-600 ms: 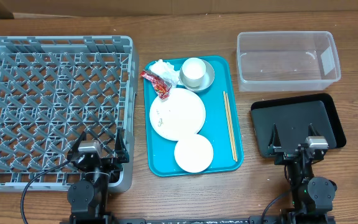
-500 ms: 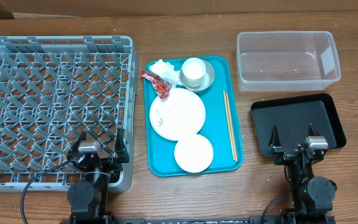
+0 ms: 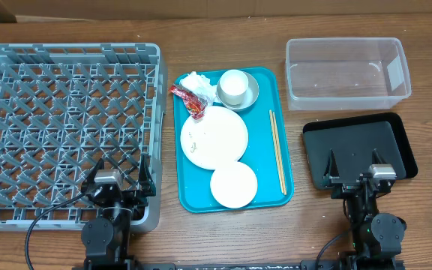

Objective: Sort waste into correct bins and load items into the dishwasher

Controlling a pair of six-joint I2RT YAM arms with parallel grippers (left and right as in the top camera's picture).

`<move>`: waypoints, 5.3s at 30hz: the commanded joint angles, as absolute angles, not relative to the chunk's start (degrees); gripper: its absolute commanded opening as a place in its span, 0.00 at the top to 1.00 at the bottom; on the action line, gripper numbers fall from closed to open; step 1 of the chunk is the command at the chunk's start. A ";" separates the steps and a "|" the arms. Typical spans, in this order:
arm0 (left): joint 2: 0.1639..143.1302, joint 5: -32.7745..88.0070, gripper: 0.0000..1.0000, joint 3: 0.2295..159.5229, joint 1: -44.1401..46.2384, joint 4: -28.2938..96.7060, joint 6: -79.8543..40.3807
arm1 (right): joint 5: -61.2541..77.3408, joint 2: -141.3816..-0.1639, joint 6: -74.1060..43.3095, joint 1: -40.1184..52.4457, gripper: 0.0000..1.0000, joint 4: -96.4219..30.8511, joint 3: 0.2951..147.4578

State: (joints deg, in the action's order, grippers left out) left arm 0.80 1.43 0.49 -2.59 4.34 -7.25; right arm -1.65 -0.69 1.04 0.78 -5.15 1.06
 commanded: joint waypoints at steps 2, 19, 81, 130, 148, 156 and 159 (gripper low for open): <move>0.64 1.04 0.00 0.27 -2.22 4.43 -6.20 | -1.41 -0.19 0.58 0.51 0.00 -4.80 0.49; 0.64 1.04 0.00 0.27 -2.22 4.43 -6.20 | -1.41 -0.19 0.56 0.51 0.00 -4.80 0.49; 45.69 12.05 0.00 52.90 -2.22 17.61 -0.34 | -1.41 -0.19 0.58 0.51 0.00 -4.80 0.49; 86.89 -15.75 0.00 89.93 0.23 53.30 -28.32 | -1.41 -0.19 0.58 0.51 0.00 -4.80 0.49; 86.89 -17.85 0.00 87.61 -7.29 55.64 -31.33 | -1.41 -0.19 0.58 0.51 0.00 -4.69 0.49; 86.89 -14.72 0.00 87.53 -14.22 55.20 -36.16 | 2.74 -0.19 -1.80 0.62 0.00 0.40 0.49; 86.89 -12.03 0.00 87.50 -17.23 55.29 -36.27 | 4.47 -0.19 -1.78 0.62 0.00 7.44 0.49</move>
State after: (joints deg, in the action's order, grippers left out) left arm 86.91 -14.74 88.20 -14.85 55.33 -34.04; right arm 2.17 -0.64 -0.93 0.78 4.56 1.06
